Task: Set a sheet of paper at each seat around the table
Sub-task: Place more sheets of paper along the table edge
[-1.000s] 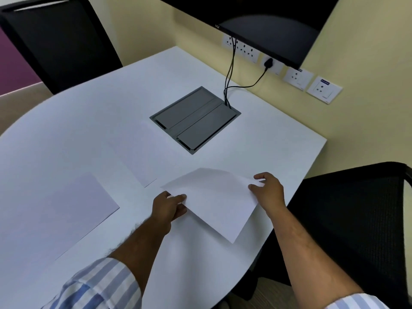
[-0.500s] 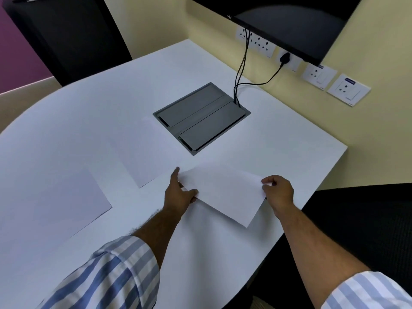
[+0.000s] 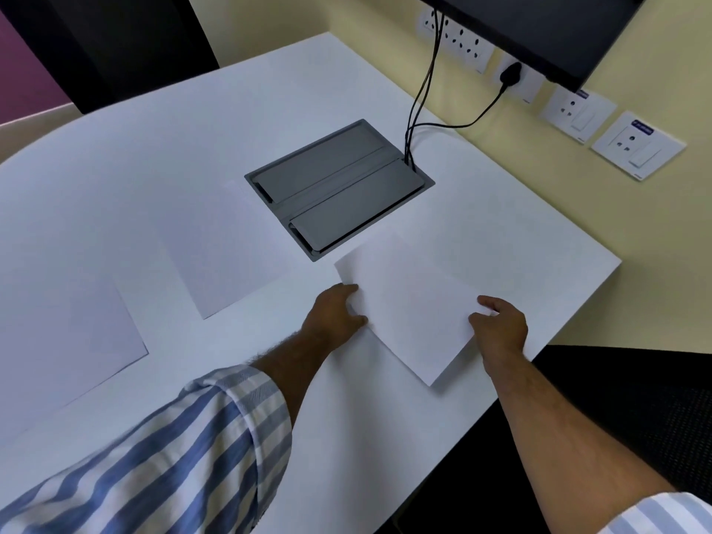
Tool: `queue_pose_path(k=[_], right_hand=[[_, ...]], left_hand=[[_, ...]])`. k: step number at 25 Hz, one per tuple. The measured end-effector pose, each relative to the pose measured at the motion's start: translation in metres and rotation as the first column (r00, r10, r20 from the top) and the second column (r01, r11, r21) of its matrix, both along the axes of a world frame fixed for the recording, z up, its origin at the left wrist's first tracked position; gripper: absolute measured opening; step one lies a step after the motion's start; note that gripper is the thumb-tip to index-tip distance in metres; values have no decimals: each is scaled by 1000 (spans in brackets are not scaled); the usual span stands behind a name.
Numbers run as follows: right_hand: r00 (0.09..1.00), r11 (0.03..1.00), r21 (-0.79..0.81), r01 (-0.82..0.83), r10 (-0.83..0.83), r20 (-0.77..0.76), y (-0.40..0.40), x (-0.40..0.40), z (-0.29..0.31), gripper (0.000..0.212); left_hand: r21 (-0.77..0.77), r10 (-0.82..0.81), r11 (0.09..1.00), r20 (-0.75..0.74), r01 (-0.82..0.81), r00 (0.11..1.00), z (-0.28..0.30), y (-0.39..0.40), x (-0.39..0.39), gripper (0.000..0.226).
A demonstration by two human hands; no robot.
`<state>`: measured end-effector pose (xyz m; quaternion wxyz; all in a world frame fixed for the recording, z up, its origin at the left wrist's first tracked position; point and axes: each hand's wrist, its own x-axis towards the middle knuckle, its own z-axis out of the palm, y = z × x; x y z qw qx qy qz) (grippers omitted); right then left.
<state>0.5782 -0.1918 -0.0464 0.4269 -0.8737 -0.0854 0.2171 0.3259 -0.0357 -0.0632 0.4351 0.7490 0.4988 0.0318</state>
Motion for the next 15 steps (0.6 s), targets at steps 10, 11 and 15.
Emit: queue_pose_path(k=[10,11,15], right_hand=[[986,976,-146,-164,159,-42,-8,15,-21,68],[967,934,-269,-237,253,25,-10,12,-21,70],[832,771,-489,-408,534,147,-14,1,-25,75]], left_hand=[[167,-87,976,-287,139,954,-8,-13,19,88],[192,-123,963,-315,190,941,-9,-15,19,87],[197,-317,893,-361,404,877,-14,-22,19,88]])
